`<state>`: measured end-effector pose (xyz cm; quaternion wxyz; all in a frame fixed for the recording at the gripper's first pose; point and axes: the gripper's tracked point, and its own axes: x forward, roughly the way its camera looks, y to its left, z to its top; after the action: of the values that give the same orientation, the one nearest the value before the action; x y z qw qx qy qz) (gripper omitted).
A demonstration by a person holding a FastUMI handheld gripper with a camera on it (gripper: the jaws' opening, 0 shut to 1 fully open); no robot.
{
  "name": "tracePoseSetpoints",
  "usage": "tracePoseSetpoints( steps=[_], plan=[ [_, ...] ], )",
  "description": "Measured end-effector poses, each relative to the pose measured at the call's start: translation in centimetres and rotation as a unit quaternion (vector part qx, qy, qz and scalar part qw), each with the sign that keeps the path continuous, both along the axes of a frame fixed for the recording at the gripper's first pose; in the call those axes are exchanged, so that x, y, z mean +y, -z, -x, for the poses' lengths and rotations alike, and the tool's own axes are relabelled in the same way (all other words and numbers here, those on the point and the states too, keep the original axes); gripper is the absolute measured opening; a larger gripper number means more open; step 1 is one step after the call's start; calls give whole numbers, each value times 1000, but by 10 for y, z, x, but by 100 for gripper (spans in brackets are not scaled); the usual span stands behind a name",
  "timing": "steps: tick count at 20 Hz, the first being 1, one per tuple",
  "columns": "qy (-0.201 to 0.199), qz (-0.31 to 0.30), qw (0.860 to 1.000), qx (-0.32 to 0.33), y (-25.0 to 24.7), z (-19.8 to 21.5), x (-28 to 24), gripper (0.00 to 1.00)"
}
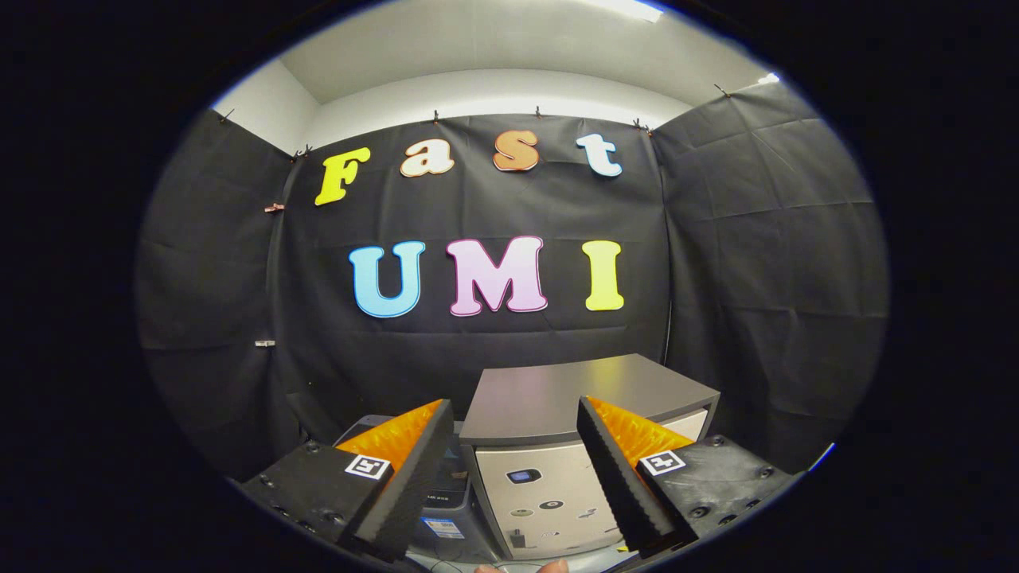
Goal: Put the clothes into the washing machine and then close the washing machine lid.
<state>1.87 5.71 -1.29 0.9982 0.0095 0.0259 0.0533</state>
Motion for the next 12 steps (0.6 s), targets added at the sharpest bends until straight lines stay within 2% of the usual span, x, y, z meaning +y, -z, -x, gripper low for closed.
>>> tracePoseSetpoints(
  steps=[5,12],
  plan=[
    [7,16,1000,-6,6,0,-4,98],
    [17,-1,1000,-18,-7,13,-7,98]
  ],
)
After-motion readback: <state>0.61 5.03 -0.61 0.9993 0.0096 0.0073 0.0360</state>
